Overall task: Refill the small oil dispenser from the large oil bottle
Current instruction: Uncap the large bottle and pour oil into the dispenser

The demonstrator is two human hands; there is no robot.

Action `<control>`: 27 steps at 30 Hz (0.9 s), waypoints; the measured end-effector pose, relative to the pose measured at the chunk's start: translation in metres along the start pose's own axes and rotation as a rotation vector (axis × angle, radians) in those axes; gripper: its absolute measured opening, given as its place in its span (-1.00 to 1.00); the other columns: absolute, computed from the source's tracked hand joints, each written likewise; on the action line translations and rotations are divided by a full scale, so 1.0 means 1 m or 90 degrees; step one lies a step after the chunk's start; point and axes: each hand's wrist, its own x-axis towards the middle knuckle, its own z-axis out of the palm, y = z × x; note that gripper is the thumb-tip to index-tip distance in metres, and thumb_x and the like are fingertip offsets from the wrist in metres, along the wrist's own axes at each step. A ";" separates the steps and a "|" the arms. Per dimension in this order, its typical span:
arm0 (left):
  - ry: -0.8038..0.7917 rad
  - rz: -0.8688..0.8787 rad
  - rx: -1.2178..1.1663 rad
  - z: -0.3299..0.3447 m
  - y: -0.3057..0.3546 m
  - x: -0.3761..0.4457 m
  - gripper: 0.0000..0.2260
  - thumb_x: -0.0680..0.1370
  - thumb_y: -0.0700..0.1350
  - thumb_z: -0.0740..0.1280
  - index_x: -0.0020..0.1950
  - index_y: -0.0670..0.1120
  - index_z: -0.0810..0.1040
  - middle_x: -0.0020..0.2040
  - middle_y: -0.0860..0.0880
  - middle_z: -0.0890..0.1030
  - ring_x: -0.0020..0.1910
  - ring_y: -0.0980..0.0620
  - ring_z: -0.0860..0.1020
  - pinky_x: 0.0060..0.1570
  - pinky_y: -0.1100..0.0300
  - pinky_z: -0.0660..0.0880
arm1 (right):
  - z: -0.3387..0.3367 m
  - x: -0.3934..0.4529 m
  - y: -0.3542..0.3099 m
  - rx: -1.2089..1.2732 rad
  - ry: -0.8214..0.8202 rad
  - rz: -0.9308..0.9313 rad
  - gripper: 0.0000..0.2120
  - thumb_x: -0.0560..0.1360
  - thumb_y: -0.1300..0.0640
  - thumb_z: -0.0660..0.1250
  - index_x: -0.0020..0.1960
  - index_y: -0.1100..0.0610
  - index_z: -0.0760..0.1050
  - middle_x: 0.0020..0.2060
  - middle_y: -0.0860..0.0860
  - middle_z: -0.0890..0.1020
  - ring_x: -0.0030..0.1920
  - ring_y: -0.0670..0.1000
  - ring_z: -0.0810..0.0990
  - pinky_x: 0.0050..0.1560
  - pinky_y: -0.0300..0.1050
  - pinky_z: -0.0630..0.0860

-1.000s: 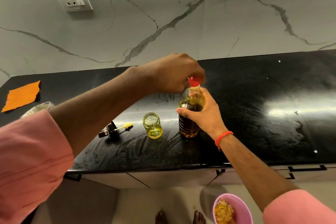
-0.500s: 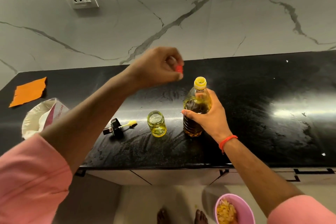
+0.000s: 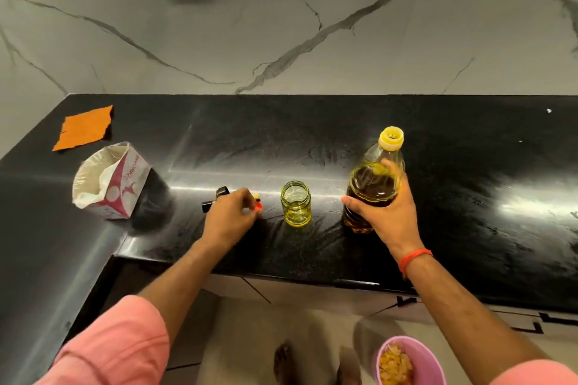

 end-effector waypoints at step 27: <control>0.031 0.136 -0.069 0.023 -0.001 -0.020 -0.27 0.37 0.14 0.59 0.48 0.06 0.40 0.32 0.04 0.53 0.29 0.08 0.46 0.31 0.07 0.41 | 0.009 0.009 0.016 -0.014 0.062 0.005 -0.31 0.21 0.11 0.71 0.27 0.06 0.52 0.10 -0.06 0.67 0.14 -0.09 0.65 0.21 -0.11 0.58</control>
